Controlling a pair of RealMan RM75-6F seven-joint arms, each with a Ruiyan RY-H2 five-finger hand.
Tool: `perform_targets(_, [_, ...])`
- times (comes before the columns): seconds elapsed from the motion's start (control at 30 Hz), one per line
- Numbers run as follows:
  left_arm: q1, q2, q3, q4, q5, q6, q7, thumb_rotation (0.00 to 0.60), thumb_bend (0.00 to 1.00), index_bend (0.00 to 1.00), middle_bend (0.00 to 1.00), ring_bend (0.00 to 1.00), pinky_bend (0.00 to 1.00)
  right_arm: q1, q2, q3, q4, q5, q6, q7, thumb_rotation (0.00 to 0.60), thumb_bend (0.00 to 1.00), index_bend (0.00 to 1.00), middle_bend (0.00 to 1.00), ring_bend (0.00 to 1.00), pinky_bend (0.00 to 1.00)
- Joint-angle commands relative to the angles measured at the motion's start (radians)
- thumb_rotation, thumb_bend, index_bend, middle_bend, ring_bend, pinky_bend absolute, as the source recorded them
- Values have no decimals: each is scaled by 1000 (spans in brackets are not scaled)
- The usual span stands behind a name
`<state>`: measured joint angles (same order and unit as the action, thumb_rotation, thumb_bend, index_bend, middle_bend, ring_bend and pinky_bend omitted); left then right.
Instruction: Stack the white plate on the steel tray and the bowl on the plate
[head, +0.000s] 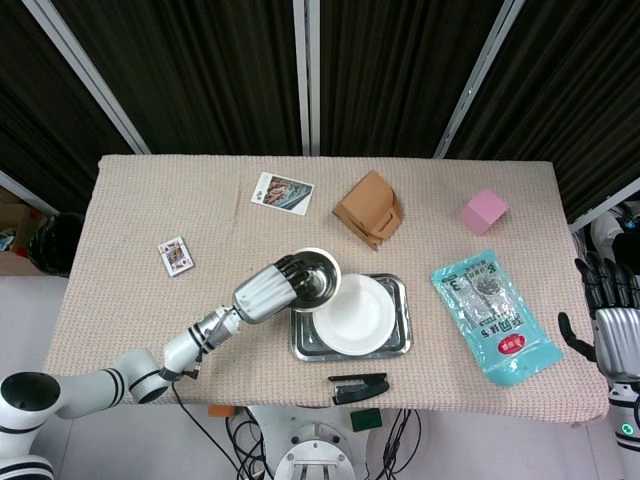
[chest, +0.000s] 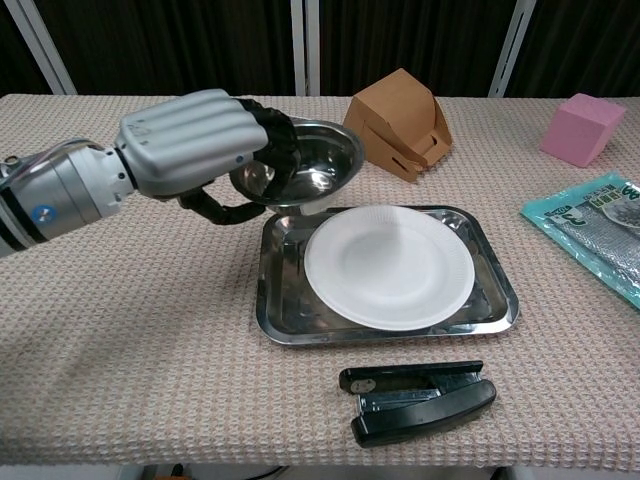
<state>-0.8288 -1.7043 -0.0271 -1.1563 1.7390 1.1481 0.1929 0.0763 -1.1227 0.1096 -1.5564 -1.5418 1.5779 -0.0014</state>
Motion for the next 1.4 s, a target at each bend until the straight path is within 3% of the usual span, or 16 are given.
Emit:
perform_targets(0.03, [-27,-26,-5,-20,9,-33,43,600,429,704,364,212,281,0,1,1,0,-1,2,1,600,391,0,0,0,0])
perform_targets(0.33, [-77,-66,-10,-50,10,-98,78,600,430,712,365,212,281,-2,2,-1,10,-2,6,14,600,390,0,0,0,0])
perform_targets(0.7, [-132,-135,-31,4,-16,-157,51,600,430,721,366,212,281,-4,9,2,5,-1,11,17,600,390,0,0,0,0])
perform_targets(1.4, [-143,-220,-1,159,-13,-123,-1,600,432,710,366,212,281,-6,13,6,12,8,12,26,600,390,0,0,0,0])
